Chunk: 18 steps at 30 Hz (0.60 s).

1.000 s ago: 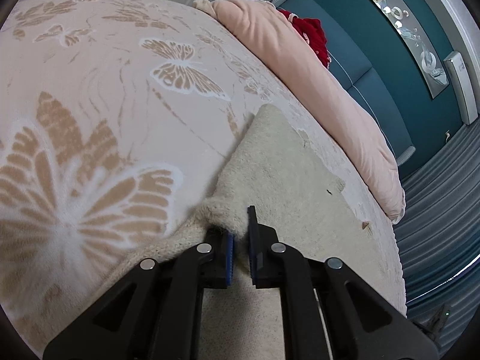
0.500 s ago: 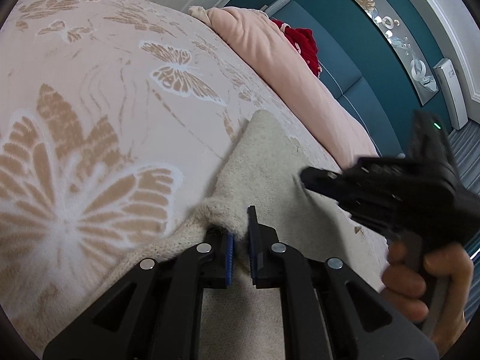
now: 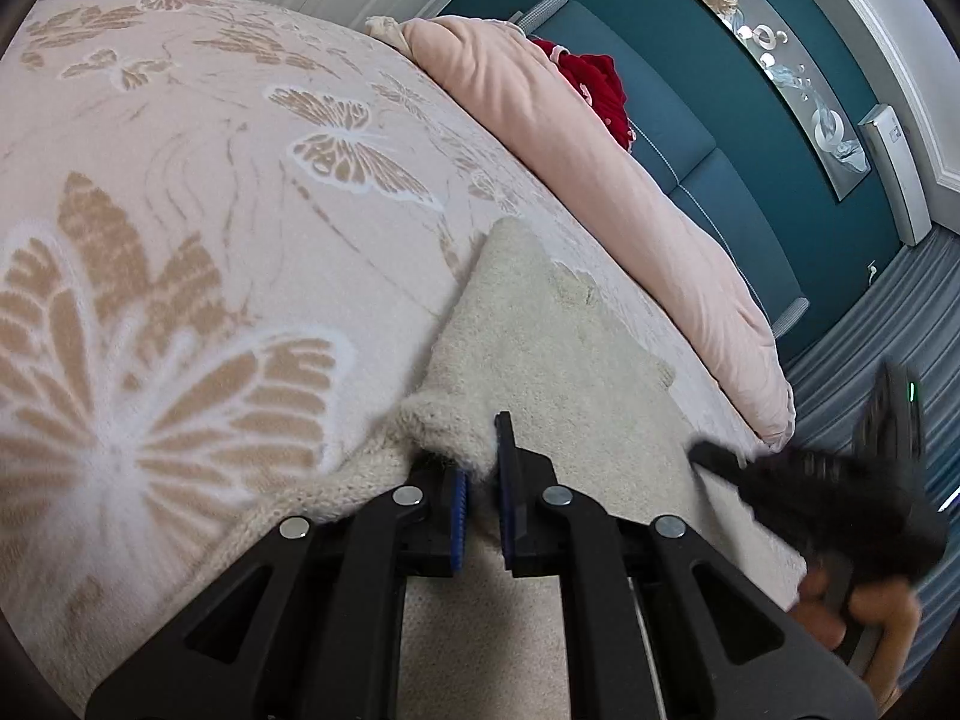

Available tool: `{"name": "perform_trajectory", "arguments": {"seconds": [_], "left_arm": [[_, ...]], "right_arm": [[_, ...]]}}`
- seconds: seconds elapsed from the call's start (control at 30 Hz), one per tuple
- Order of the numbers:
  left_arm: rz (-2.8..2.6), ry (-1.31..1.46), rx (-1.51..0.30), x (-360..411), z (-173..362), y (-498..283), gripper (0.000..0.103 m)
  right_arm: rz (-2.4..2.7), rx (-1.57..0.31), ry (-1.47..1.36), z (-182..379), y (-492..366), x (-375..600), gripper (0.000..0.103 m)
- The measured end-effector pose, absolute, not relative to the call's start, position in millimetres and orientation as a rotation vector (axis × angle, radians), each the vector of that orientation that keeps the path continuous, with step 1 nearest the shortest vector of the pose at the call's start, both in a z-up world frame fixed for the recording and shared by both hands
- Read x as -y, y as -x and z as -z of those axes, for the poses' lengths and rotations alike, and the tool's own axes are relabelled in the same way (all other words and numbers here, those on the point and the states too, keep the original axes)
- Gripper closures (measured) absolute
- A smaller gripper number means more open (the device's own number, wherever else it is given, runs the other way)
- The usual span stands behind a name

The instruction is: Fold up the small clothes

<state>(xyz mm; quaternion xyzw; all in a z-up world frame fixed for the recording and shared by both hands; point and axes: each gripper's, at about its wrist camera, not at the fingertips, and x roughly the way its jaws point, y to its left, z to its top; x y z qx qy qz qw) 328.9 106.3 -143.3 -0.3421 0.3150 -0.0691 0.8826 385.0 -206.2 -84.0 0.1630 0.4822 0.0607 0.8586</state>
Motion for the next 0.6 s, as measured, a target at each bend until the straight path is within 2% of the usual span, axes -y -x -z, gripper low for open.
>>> {"name": "perform_trajectory", "arguments": {"seconds": [0.13,0.17,0.2,0.27,0.33,0.37,0.53,0.6], "left_arm": [[0.138,0.7,-0.666,-104,143,-332,0.094],[0.137,0.699,-0.667,-104,143,-333,0.094],[0.133,0.694,-0.669,-103,143,-334,0.094],[0.128,0.685,-0.673,-102,143,-335,0.094],[0.126,0.683,-0.675,-102,143,-336,0.094],[0.126,0.683,-0.675,-102,142,-336,0.094],[0.127,0.683,-0.674,-101,142,-336,0.094],[0.126,0.683,-0.675,-101,142,-336,0.094]], "right_arm": [[0.072,-0.953,-0.521,86,-320,339,0.103],[0.113,-0.921,-0.548,78,-305,358,0.101],[0.119,-0.89,-0.576,70,-292,372,0.092],[0.085,-0.875,-0.59,64,-280,382,0.092],[0.091,-0.953,-0.49,75,-284,375,0.092],[0.115,-0.996,-0.437,83,-284,373,0.103],[0.107,-0.885,-0.495,71,-263,369,0.099],[0.145,-0.928,-0.439,81,-264,367,0.1]]}}
